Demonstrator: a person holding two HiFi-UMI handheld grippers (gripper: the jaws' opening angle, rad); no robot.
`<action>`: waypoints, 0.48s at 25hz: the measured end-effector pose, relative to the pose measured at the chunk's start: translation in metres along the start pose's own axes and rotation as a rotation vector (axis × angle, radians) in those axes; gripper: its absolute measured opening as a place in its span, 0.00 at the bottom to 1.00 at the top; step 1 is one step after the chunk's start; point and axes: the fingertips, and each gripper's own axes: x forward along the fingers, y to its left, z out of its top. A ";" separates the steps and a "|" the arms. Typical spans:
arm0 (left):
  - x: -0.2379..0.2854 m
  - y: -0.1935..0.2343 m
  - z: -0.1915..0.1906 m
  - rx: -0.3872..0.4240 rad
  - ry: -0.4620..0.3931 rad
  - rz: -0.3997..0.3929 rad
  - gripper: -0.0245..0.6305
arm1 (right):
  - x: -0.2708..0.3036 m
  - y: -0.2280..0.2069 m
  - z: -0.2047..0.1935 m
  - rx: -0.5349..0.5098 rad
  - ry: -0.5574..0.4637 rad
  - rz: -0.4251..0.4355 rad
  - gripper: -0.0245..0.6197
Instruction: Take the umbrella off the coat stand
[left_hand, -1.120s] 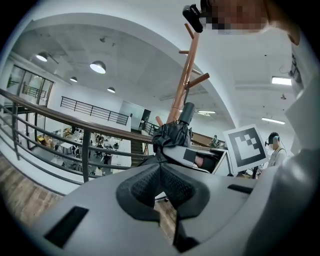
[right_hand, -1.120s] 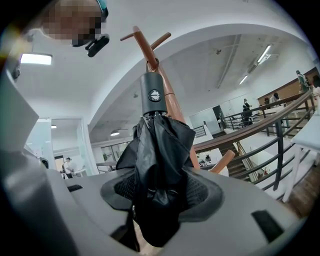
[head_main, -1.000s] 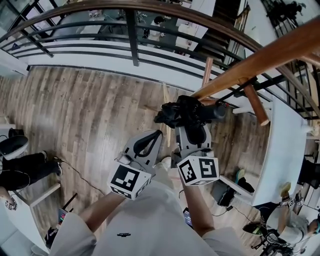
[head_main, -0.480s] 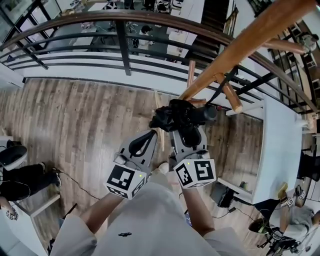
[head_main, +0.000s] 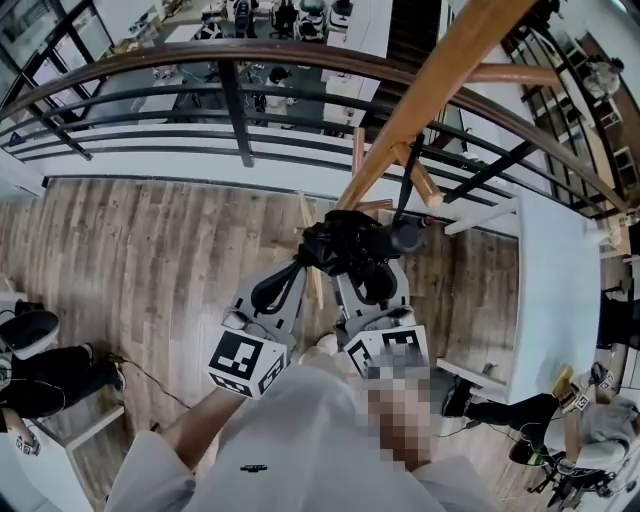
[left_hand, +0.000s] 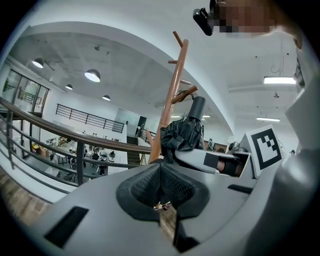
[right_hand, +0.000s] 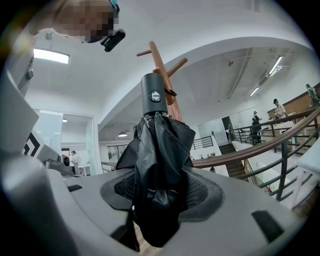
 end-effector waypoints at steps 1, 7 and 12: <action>0.000 -0.001 0.001 0.003 -0.002 0.000 0.07 | -0.002 0.000 0.002 -0.001 -0.004 0.001 0.42; 0.000 -0.007 0.012 0.014 -0.019 0.004 0.07 | -0.017 0.001 0.014 -0.015 -0.013 0.012 0.42; -0.007 -0.014 0.014 0.012 -0.033 0.004 0.07 | -0.031 0.007 0.027 -0.044 -0.039 0.020 0.42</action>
